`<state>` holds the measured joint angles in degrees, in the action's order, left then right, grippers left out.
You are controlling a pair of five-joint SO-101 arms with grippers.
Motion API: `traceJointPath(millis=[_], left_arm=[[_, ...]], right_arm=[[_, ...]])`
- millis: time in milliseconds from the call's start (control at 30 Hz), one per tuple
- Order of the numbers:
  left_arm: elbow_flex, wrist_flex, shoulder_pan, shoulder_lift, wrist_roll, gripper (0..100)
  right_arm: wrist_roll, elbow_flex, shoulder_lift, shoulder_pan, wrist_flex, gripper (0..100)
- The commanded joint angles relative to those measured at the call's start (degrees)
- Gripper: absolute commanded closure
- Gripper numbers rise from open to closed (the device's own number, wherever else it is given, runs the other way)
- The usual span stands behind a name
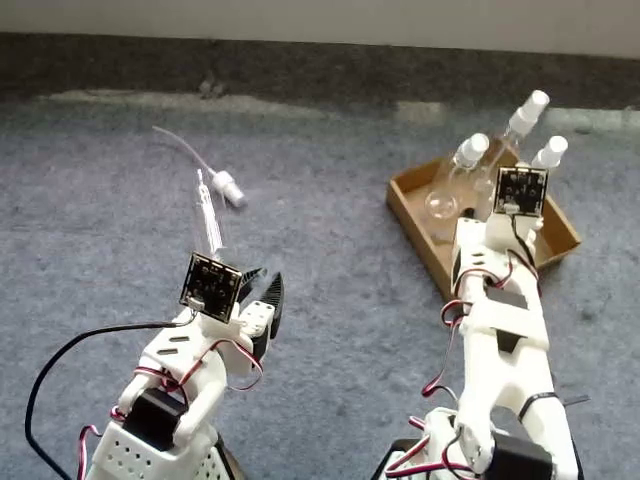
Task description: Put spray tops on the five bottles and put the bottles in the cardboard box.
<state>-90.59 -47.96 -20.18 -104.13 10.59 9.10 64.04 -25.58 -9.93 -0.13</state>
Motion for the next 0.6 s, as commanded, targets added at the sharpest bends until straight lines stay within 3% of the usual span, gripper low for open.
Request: traceJointPath(millis=[0,567], left_arm=[[0.57,0.09,0.92,-0.75,-0.62,95],[0.48,0.09,0.92,-0.75,-0.62,95]], right_arm=[[-0.79,-1.27,0.48,2.07,-1.71,87.5],[-1.49,-2.33,11.21,2.86,-14.20,87.5]])
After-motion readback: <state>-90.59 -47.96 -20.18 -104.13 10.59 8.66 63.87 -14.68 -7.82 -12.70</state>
